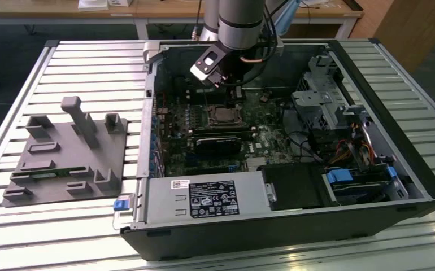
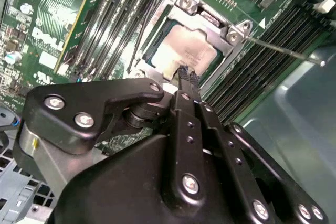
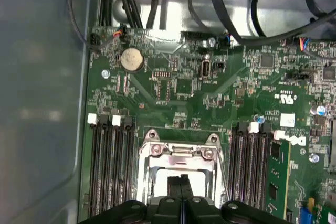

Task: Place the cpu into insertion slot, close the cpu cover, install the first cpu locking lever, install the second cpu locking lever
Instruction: 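Close the cpu cover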

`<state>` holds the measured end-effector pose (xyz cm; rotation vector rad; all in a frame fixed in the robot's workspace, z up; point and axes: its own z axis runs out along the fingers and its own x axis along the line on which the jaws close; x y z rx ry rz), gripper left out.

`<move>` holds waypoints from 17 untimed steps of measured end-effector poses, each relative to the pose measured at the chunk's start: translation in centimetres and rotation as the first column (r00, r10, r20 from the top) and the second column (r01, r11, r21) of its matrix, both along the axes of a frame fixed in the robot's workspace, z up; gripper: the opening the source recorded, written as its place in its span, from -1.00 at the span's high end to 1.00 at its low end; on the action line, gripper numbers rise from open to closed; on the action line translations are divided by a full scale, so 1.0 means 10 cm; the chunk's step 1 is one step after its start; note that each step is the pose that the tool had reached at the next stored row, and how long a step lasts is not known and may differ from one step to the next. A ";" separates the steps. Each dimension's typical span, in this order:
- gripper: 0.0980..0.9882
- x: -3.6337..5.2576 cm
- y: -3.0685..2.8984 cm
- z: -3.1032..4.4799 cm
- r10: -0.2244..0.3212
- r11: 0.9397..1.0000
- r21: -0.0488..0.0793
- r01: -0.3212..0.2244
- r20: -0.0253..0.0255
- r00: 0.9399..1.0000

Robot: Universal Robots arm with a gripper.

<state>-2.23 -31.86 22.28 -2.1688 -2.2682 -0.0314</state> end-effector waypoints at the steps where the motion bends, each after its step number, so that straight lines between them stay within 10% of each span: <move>1: 0.98 -0.014 0.000 -0.004 0.000 1.000 0.000 0.000 0.000 1.000; 17: 0.98 -0.245 0.000 -0.133 0.000 1.000 0.000 0.000 0.000 1.000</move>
